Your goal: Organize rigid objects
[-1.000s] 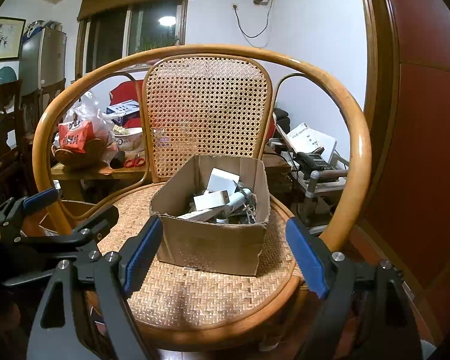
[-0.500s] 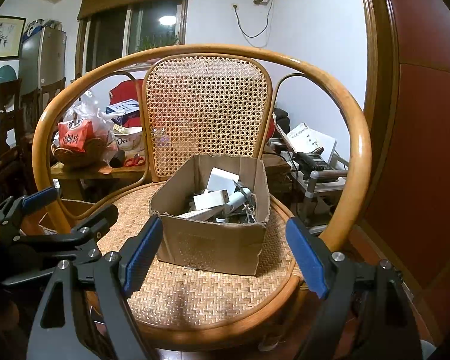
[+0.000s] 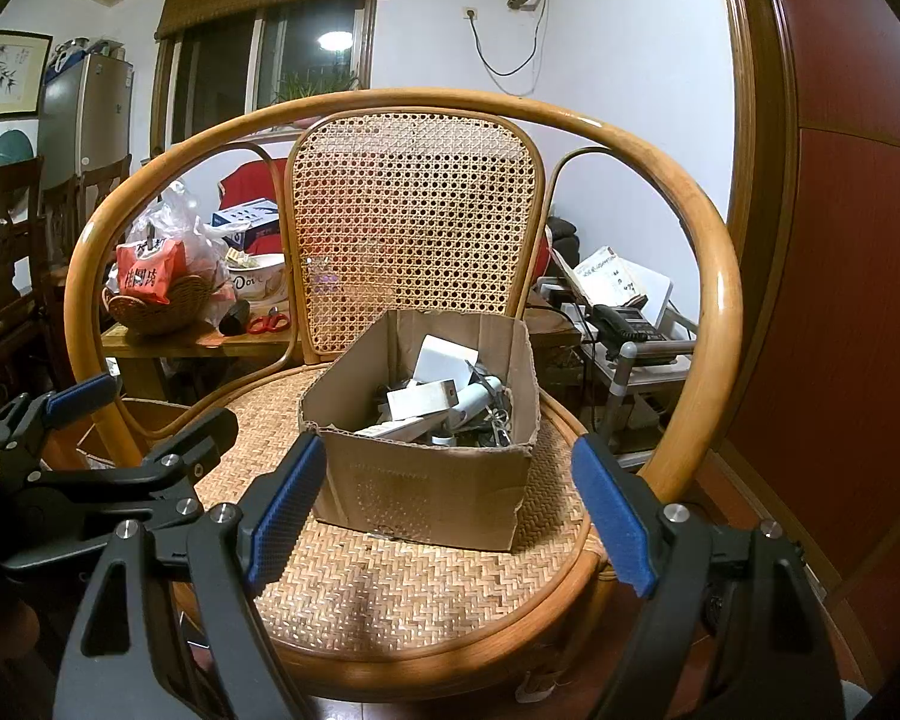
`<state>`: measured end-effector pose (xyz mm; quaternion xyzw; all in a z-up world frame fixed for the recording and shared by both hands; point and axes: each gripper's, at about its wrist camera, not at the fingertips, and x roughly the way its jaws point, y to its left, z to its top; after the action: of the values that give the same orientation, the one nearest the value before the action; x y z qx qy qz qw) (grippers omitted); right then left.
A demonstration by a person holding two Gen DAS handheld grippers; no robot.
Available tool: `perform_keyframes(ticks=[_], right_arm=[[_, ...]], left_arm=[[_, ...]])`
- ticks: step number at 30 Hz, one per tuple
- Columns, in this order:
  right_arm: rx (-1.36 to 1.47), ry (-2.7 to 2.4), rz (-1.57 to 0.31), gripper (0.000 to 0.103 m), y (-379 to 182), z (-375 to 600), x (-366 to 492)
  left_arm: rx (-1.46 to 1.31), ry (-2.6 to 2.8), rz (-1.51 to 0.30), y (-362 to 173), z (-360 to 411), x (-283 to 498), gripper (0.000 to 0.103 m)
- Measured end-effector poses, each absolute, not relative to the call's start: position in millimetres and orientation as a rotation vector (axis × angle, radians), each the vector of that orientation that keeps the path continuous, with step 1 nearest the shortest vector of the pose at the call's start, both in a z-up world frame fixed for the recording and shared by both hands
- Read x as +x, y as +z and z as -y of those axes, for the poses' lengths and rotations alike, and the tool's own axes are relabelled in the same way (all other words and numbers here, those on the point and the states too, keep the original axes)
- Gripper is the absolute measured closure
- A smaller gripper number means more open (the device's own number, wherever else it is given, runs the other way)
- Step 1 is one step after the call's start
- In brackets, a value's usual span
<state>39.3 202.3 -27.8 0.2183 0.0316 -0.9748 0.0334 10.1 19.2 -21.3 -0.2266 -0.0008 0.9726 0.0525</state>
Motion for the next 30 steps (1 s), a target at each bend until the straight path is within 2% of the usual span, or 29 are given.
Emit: perform_keyframes(ticks=[30], right_arm=[[0.673,-2.997,-0.099,0.014,-28.7,-201.4,38.3]], left_arm=[[-0.656,2.970,-0.048,-20.7,-17.3,13.2,0.000]])
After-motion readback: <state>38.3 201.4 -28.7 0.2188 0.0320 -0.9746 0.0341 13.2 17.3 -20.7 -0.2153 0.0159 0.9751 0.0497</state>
